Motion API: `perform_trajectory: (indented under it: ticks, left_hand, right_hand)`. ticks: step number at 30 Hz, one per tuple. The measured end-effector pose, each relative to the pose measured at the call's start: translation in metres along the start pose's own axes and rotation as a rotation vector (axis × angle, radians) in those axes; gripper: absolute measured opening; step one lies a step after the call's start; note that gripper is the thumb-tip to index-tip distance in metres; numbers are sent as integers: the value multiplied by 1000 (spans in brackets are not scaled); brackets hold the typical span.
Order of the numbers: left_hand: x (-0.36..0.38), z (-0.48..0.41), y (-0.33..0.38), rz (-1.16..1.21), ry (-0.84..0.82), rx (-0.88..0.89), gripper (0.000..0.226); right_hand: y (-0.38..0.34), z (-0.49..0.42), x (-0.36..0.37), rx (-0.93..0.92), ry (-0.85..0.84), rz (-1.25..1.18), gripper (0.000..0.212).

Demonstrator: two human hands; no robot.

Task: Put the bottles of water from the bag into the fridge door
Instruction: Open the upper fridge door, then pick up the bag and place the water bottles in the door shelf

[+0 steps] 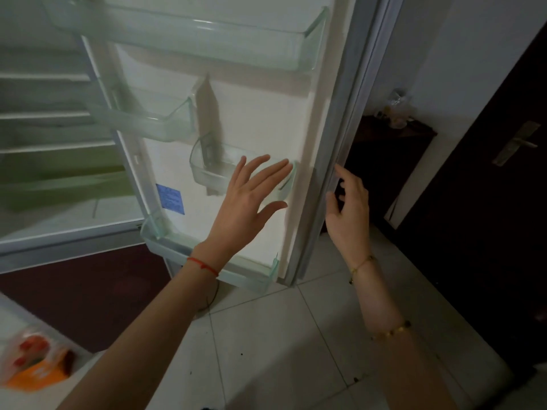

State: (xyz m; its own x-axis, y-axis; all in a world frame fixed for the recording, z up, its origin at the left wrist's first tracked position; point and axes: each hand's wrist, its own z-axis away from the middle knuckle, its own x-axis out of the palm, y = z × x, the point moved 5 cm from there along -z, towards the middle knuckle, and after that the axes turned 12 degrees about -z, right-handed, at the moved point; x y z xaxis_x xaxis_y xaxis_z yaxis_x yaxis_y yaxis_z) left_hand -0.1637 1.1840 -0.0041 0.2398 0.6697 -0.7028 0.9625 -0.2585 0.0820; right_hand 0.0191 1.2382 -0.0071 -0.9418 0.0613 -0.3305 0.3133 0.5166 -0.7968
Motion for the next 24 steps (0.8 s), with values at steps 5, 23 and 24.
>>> perform_trajectory:
  ticks: [5, 23, 24]
  left_hand:
    - [-29, 35, -12, 26, 48, -129, 59]
    - [-137, 206, -72, -54, -43, -683, 67]
    - [-144, 215, -75, -54, -48, -723, 68]
  right_hand:
    - [-11, 32, 21, -8, -73, -41, 46]
    - [-52, 121, 134, -17, -461, -232, 46]
    - [-54, 125, 142, -18, -483, -240, 46]
